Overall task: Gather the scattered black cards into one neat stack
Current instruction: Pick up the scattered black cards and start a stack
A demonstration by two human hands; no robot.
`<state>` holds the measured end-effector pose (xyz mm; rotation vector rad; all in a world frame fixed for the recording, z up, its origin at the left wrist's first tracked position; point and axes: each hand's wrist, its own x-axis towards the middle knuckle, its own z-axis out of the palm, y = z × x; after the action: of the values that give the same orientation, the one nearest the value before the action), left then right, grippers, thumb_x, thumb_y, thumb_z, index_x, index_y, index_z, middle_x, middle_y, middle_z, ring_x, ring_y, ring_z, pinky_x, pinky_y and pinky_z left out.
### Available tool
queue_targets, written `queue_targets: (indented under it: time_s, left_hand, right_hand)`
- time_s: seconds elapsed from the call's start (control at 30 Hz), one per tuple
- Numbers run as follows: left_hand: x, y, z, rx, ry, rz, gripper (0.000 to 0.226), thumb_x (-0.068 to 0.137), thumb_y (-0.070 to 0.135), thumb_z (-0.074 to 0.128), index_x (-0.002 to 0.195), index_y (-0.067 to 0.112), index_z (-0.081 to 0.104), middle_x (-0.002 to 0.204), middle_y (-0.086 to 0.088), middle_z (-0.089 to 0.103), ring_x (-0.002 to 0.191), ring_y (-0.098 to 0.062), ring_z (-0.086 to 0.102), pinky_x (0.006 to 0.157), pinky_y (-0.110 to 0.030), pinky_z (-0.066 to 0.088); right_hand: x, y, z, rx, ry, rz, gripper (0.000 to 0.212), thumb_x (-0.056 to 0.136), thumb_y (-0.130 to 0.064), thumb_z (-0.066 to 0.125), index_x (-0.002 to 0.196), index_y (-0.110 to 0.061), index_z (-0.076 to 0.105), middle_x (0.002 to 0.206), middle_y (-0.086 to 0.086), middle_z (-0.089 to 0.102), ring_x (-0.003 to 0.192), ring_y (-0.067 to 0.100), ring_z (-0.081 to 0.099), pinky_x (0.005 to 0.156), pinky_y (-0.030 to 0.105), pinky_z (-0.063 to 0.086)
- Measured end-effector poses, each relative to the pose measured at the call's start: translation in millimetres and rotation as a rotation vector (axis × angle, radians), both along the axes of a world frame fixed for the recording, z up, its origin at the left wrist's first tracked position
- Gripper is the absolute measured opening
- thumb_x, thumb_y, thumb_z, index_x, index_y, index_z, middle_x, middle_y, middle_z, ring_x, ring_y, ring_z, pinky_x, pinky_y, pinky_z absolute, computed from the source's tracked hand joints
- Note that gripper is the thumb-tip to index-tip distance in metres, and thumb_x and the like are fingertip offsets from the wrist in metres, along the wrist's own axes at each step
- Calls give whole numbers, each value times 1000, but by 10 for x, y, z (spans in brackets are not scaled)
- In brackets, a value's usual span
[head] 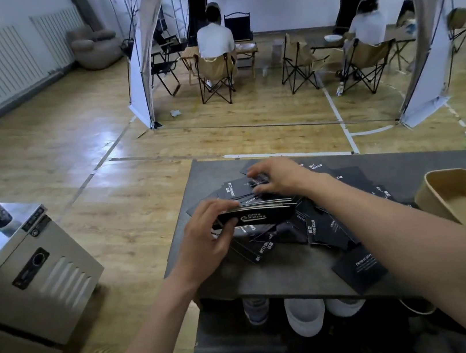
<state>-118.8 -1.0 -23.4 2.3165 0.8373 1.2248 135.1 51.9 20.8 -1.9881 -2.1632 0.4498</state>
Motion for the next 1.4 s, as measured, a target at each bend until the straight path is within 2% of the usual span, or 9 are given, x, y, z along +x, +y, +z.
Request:
queue_targets:
  time_s: [0.17, 0.47, 0.63, 0.73, 0.83, 1.03, 1.17, 1.3, 1.4]
  left_hand:
    - [17, 95, -130, -45, 13, -3, 30, 90, 6, 74, 118, 17, 70, 113, 3, 67, 110, -6, 63, 93, -28, 54]
    - [21, 84, -131, -36, 34, 3, 34, 90, 10, 74, 123, 15, 68, 124, 3, 64, 118, -9, 63, 101, -26, 52]
    - [26, 77, -122, -21, 37, 15, 34, 89, 6, 77, 121, 15, 69, 120, 5, 65, 115, -6, 63, 100, -21, 50]
    - [18, 77, -131, -17, 37, 13, 33, 88, 7, 76, 120, 16, 69, 117, 6, 66, 112, -6, 64, 97, -21, 51]
    - [11, 88, -140, -16, 34, 11, 32, 89, 9, 75, 119, 17, 69, 115, 7, 66, 109, -6, 64, 94, -22, 52]
    - [12, 88, -136, 0, 25, 6, 34, 87, 4, 78, 118, 16, 70, 117, 7, 66, 110, -5, 64, 94, -28, 55]
    - [14, 84, -128, -8, 20, -26, 47, 85, 3, 80, 128, 15, 65, 145, 0, 53, 132, -11, 56, 107, -31, 51]
    - [32, 75, -108, -37, 49, -46, 78, 84, 2, 81, 152, 12, 43, 167, -7, 29, 154, -16, 32, 123, -23, 29]
    - [23, 82, -120, -30, 76, -72, 60, 88, 1, 77, 142, 17, 57, 149, 2, 54, 139, -13, 52, 114, -35, 46]
  right_hand:
    - [-23, 141, -51, -14, -51, 51, 35, 83, -48, 78, 115, -34, 75, 123, -4, 73, 113, 21, 65, 99, 39, 52]
    - [27, 148, -44, 144, 229, 133, 38, 76, -30, 88, 111, -22, 75, 115, -2, 66, 104, 17, 63, 98, 36, 51]
    - [-59, 73, 224, 351, 103, 221, 34, 82, -43, 80, 111, -27, 73, 116, -7, 66, 98, 14, 65, 85, 30, 52]
    - [21, -79, 370, 247, -134, 186, 30, 84, -54, 74, 104, -32, 72, 90, -14, 65, 82, 12, 62, 61, 20, 39]
    - [145, -290, 268, 80, -162, 139, 31, 80, -55, 78, 100, -32, 72, 80, -18, 60, 75, 6, 58, 57, 15, 33]
    - [319, -466, 220, 115, 275, -70, 40, 70, -50, 88, 105, -32, 76, 106, -19, 73, 101, 0, 64, 92, 23, 47]
    - [282, -540, 416, 36, 469, -34, 26, 81, -42, 83, 103, -30, 78, 97, -15, 78, 93, -2, 71, 92, 26, 55]
    - [53, -644, 473, -305, 349, 127, 27, 89, -52, 72, 103, -30, 79, 88, -12, 77, 78, 1, 69, 79, 23, 53]
    - [20, -593, 408, -231, 539, 43, 28, 97, -42, 65, 101, -18, 79, 90, 2, 78, 82, 13, 72, 79, 35, 60]
